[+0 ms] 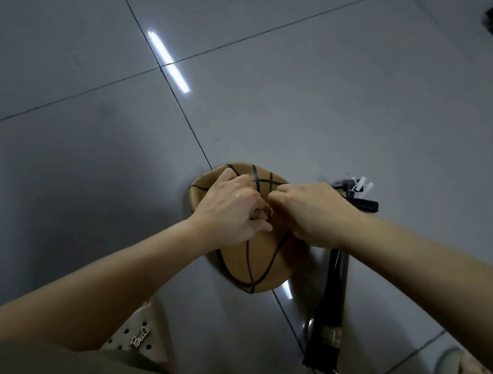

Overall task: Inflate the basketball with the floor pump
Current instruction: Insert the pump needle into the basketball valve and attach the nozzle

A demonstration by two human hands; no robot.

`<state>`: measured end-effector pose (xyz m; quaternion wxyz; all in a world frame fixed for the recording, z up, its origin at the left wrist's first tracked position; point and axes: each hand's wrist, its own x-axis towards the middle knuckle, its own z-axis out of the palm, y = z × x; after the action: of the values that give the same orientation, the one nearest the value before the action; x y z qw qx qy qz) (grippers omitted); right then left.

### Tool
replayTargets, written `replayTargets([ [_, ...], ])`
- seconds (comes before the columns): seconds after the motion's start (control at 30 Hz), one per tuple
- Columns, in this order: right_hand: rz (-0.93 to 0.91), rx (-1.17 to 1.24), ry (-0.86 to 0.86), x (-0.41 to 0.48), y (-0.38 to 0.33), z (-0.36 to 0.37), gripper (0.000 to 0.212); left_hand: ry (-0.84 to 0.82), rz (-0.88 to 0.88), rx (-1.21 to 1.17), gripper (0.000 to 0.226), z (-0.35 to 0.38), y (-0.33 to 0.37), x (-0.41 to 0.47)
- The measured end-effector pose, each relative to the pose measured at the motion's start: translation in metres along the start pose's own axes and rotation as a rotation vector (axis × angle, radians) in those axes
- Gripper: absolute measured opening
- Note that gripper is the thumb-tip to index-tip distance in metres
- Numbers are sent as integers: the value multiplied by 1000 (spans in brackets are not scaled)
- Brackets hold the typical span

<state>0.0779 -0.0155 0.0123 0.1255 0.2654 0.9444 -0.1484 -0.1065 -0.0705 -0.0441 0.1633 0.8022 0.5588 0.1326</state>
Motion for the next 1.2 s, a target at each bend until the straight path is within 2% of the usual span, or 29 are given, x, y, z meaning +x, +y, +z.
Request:
replayTargets([
  [0.07, -10, -32, -16, 4, 0, -1, 19, 1, -2, -2, 34, 2, 0, 0],
  [0.2, 54, 22, 39, 5, -4, 6, 9, -8, -21, 16, 36, 0, 1, 2],
  [0.3, 172, 112, 120, -1, -4, 18, 20, -1, -39, 10, 41, 1, 8, 4],
  [0.4, 358, 290, 237, -16, 5, 22, 31, 78, -56, 24, 39, 4, 18, 12],
  [0.47, 573, 412, 315, -33, 22, 25, 34, 113, -64, 63, 32, -1, 21, 24],
  [0.57, 969, 547, 395, -62, 61, 44, 27, 111, -97, 105, 30, -5, 22, 33],
  [0.63, 1135, 759, 449, -69, 82, 59, 14, 111, -122, 125, 29, 3, 24, 31],
  [0.67, 1162, 873, 468, -69, 90, 65, 7, 108, -126, 127, 29, 8, 24, 28],
  [0.73, 1158, 1043, 451, -59, 98, 71, 16, 118, -130, 112, 30, 13, 25, 23],
  [0.8, 1130, 1121, 355, -49, 100, 78, 23, 125, -139, 118, 32, 11, 24, 21],
  [0.87, 1115, 1042, 253, -39, 99, 88, 32, 125, -144, 127, 33, 9, 23, 21],
  [0.97, 1173, 776, 182, -33, 97, 104, 54, 116, -158, 107, 36, 9, 23, 22],
  [1.03, 1169, 692, 167, -34, 95, 103, 45, 111, -171, 101, 39, 9, 23, 22],
  [1.13, 1157, 596, 109, -37, 97, 96, 19, 102, -205, 80, 43, 9, 23, 19],
  [1.2, 1186, 570, 131, -46, 96, 89, 12, 60, -221, 85, 45, 7, 23, 21],
])
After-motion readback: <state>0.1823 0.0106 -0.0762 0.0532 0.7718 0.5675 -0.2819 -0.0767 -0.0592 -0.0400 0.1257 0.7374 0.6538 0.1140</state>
